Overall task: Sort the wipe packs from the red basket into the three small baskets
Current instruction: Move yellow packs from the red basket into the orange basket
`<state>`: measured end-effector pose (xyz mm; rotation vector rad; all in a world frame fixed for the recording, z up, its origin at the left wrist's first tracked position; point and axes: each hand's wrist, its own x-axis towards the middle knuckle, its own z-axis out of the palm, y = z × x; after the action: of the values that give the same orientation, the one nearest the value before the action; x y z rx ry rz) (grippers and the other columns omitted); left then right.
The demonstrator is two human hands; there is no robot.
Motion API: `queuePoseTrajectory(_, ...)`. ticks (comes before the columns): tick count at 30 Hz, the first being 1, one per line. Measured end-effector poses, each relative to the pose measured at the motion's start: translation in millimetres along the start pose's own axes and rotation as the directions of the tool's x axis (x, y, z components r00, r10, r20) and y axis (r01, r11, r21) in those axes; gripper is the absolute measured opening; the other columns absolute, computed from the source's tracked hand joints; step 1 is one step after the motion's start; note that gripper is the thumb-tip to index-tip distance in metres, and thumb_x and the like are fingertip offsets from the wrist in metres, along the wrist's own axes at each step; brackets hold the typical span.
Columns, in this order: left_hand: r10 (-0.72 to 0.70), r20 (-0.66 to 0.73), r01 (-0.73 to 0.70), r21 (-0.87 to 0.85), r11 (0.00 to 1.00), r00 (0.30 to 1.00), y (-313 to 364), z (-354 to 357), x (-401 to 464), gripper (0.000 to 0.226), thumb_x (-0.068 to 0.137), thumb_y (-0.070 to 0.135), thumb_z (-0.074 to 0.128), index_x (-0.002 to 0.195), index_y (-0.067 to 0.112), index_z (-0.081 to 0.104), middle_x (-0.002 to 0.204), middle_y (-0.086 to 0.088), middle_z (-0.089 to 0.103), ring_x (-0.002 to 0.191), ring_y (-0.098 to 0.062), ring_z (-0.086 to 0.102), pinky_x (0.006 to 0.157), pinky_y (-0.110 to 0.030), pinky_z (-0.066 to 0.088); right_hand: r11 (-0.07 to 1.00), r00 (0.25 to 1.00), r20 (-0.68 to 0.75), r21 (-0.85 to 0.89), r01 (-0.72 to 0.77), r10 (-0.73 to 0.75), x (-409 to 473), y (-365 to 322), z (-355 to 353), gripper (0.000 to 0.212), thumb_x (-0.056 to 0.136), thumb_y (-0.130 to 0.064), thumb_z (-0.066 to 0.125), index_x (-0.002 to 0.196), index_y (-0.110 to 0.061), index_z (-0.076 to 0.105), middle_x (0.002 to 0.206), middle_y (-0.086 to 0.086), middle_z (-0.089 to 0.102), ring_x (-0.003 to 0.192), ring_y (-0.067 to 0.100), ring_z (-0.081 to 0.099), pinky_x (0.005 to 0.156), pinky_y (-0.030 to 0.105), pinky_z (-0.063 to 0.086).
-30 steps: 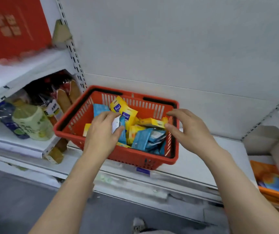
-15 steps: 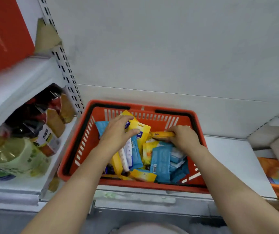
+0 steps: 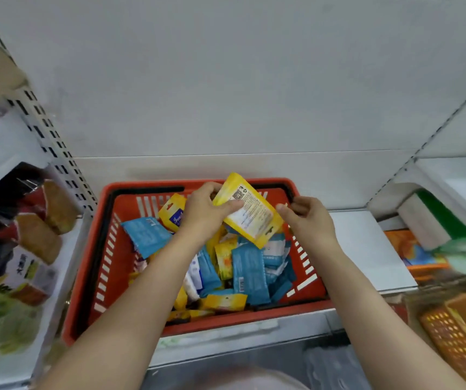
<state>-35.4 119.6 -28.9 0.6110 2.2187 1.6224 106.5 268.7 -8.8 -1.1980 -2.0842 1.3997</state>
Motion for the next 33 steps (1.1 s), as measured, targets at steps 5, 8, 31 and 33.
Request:
queuePoseTrajectory(5, 0.220, -0.034, -0.220, 0.005, 0.975, 0.975, 12.1, 7.2, -14.6, 0.023, 0.078, 0.023, 0.081, 0.084, 0.030, 0.060, 0.087, 0.010, 0.065, 0.085, -0.008, 0.061, 0.068, -0.024, 0.045, 0.951, 0.932, 0.290, 0.152, -0.269, 0.217, -6.5, -6.4, 5.7, 0.059, 0.090, -0.065, 0.054, 0.123, -0.016, 0.060, 0.099, 0.010, 0.074, 0.082, 0.022, 0.074, 0.061, 0.030, 0.060)
queuePoseTrajectory(8, 0.360, 0.107, -0.365, 0.028, 0.931, 0.927, 17.1, 13.7, -27.5, 0.023, 0.075, 0.020, 0.082, 0.084, 0.029, 0.063, 0.085, 0.012, 0.062, 0.083, -0.006, 0.059, 0.073, -0.027, 0.046, 0.820, 0.802, 0.543, 0.323, -0.472, 0.247, -6.6, -13.6, 6.3, 0.061, 0.090, -0.067, 0.052, 0.107, -0.011, 0.069, 0.089, 0.017, 0.076, 0.084, 0.033, 0.075, 0.063, 0.034, 0.060)
queuePoseTrajectory(31, 0.061, 0.082, -0.100, 0.674, 0.732, 0.995, -41.2, -16.8, 19.5, 0.024, 0.076, 0.040, 0.080, 0.078, 0.029, 0.059, 0.097, -0.004, 0.062, 0.109, -0.027, 0.049, 0.085, -0.038, 0.041, 0.877, 0.914, 0.398, 0.407, -0.254, 0.080, -15.2, 23.5, -16.3, 0.025, 0.089, -0.016, 0.071, 0.114, -0.012, 0.065, 0.099, 0.005, 0.077, 0.088, 0.023, 0.075, 0.064, 0.034, 0.060)
queuePoseTrajectory(33, 0.116, 0.028, -0.115, 0.488, 0.865, 0.993, -28.3, -27.0, 15.2, 0.027, 0.077, 0.033, 0.081, 0.073, 0.027, 0.055, 0.085, -0.006, 0.065, 0.092, -0.026, 0.059, 0.074, -0.037, 0.048, 0.837, 0.904, 0.426, 0.478, -0.268, 0.046, -15.8, 22.9, -17.4, 0.028, 0.090, -0.017, 0.069, 0.117, -0.010, 0.065, 0.107, 0.011, 0.075, 0.095, 0.028, 0.073, 0.072, 0.038, 0.061)
